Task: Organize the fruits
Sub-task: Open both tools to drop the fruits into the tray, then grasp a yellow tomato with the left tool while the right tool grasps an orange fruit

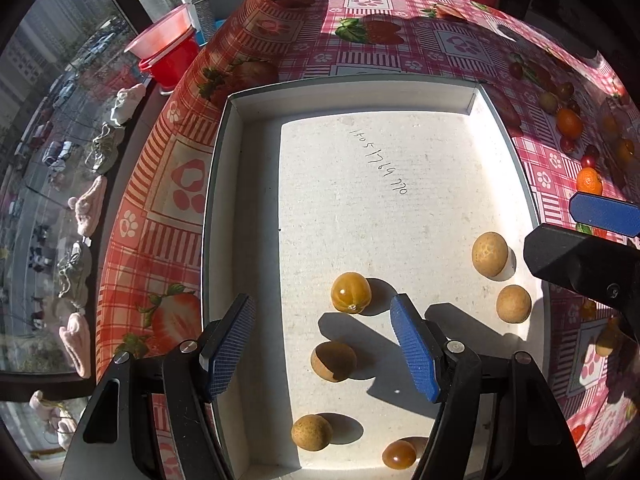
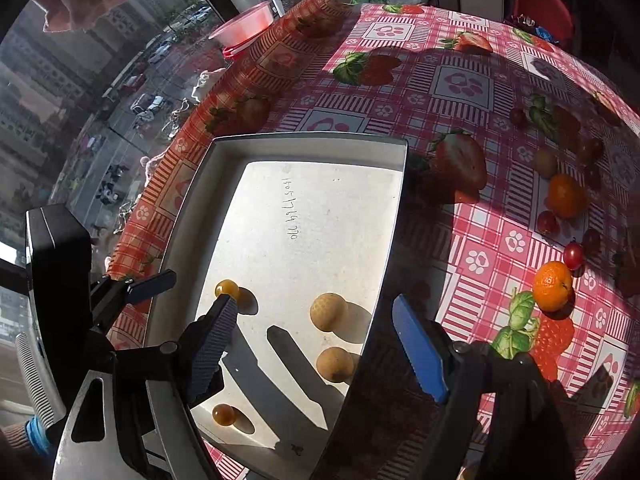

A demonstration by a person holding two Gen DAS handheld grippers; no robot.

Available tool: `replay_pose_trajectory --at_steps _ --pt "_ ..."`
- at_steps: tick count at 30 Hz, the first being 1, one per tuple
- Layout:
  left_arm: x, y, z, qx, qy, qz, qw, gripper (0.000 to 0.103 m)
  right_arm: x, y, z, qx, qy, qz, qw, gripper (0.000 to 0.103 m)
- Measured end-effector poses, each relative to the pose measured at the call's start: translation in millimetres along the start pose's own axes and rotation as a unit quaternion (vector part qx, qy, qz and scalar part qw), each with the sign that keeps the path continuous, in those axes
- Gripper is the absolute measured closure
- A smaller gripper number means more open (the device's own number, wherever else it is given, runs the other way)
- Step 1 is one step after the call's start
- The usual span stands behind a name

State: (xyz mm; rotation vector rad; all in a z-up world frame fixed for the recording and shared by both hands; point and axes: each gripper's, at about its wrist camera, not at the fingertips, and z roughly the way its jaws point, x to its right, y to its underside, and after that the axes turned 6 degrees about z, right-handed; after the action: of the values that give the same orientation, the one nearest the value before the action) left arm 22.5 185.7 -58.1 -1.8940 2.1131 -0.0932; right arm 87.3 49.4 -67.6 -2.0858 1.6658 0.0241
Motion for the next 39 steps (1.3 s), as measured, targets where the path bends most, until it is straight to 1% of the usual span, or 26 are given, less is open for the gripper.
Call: replay_pose_trajectory --at_steps 6,13,22,27,31,34,39 --pt "23.2 -6.6 -12.5 0.012 0.011 0.027 0.9995 0.032 47.8 18.6 -21.5 0.007 0.032 0.049 0.998 0.020" --pt "57.7 -15.5 -26.2 0.025 0.030 0.057 0.9976 0.032 104.8 47.2 -41.1 0.008 0.071 0.105 0.992 0.020" --pt "109.9 -28.8 -42.6 0.044 0.065 0.108 0.9911 0.032 155.8 92.1 -60.4 0.002 0.108 0.162 0.981 0.020" --pt "144.6 -27.5 -42.7 0.040 0.085 0.141 0.9855 0.032 171.5 117.8 -67.0 -0.007 0.119 0.183 0.976 0.020" --pt "170.2 -17.5 -37.0 0.029 0.096 0.172 0.9800 0.032 173.5 134.7 -65.4 -0.018 0.122 0.183 0.975 0.020" --pt "184.2 -11.1 -30.3 0.019 0.100 0.192 0.9761 0.032 170.0 140.6 -62.5 -0.022 0.118 0.171 0.978 0.020" --pt "198.1 -8.0 -18.5 0.009 0.109 0.206 0.9723 0.032 169.0 141.0 -61.5 -0.016 0.114 0.170 0.979 0.020"
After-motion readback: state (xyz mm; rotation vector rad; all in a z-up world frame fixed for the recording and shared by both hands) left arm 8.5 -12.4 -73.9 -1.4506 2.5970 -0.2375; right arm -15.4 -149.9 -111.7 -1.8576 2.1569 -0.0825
